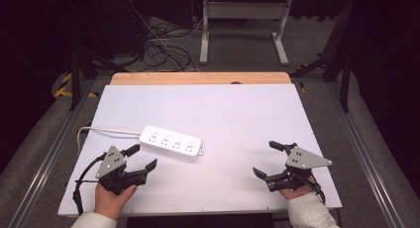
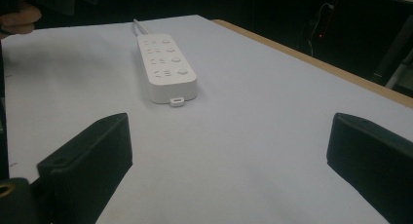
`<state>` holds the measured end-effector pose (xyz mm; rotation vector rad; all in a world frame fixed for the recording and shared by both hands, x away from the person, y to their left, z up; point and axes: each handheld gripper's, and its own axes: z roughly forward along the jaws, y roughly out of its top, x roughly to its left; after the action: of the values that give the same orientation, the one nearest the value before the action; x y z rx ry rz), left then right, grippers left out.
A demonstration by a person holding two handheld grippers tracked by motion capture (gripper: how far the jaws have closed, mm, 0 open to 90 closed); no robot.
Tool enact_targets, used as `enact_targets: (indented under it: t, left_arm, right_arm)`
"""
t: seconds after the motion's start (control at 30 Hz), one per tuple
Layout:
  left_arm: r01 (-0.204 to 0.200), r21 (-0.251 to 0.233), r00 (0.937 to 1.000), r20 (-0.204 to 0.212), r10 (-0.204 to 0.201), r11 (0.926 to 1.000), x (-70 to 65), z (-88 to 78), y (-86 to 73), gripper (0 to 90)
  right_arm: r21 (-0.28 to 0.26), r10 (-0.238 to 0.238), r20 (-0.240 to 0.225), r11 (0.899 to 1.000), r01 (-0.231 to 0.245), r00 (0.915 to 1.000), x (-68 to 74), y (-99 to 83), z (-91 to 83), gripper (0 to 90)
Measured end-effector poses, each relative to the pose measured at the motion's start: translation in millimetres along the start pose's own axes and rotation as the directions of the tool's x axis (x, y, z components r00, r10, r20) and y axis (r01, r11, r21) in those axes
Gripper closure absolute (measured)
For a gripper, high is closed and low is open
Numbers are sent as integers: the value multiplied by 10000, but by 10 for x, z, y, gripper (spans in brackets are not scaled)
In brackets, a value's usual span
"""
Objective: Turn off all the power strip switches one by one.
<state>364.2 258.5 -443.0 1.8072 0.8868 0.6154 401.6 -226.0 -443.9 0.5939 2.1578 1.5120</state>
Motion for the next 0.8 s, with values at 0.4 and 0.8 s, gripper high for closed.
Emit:
enact_targets:
  t: [0.4,0.8]
  left_arm:
    - [-815,95,9958,-418,818,9966,-72,-20,16,243]
    - [-820,94,9960,-349,823,9966,-75,-41,71,249]
  right_arm:
    - [36,131,-145,9999,-130,9998,-2,-2,1,44]
    - [341,211,-100,9992,-208,9997,36,-8,0,181]
